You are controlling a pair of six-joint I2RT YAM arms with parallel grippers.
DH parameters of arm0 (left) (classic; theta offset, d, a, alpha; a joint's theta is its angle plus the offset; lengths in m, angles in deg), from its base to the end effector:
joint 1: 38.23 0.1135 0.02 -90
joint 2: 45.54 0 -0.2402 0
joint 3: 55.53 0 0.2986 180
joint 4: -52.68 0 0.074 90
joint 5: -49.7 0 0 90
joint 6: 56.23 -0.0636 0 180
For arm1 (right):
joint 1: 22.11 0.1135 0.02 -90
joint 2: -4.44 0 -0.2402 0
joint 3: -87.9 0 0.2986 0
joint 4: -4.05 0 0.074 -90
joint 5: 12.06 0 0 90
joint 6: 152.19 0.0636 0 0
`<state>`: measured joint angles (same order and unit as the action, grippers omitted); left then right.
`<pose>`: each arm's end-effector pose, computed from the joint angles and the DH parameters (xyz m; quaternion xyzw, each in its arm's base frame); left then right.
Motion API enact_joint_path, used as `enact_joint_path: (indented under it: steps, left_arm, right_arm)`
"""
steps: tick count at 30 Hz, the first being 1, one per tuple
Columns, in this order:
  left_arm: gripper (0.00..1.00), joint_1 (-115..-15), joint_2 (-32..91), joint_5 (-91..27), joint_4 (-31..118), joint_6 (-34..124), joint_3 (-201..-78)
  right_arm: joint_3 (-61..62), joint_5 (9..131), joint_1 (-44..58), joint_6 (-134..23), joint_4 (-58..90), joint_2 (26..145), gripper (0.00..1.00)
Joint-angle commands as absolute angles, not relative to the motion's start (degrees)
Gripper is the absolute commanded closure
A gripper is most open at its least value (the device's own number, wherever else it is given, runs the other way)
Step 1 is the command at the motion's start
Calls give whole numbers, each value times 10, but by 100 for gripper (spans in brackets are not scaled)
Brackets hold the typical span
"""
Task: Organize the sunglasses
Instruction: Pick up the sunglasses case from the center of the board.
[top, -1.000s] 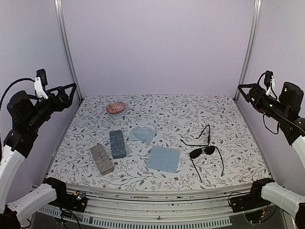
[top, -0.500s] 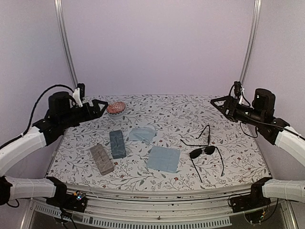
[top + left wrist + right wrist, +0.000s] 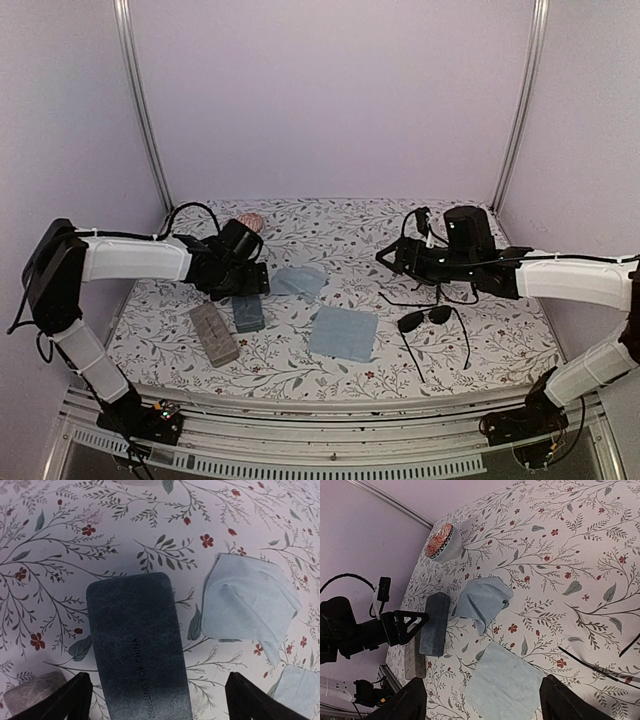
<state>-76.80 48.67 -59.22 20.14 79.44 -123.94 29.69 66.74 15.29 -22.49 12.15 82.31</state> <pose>0.3075 -0.2189 0.1089 -0.1035 0.9444 -0.0632 0.3056 0.2876 0.2354 0.1844 -0.0333 0.8528 0.3859 0.3502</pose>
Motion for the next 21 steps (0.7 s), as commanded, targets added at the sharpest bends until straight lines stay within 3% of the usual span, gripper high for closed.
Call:
enact_joint_path:
  steps: [1, 14, 17, 21]
  left_arm:
    - [2, -776, 523, -645, 130, 847, -1266]
    - [10, -766, 610, -599, 165, 815, -1302]
    - [21, -761, 616, -594, 164, 811, -1307]
    - [43, -757, 605, -597, 167, 808, -1300]
  right_arm:
    - [247, 688, 189, -217, 89, 880, 21]
    - [211, 675, 220, -199, 75, 975, 21]
    - [206, 671, 225, -195, 71, 985, 21]
    - [205, 652, 227, -186, 57, 996, 21]
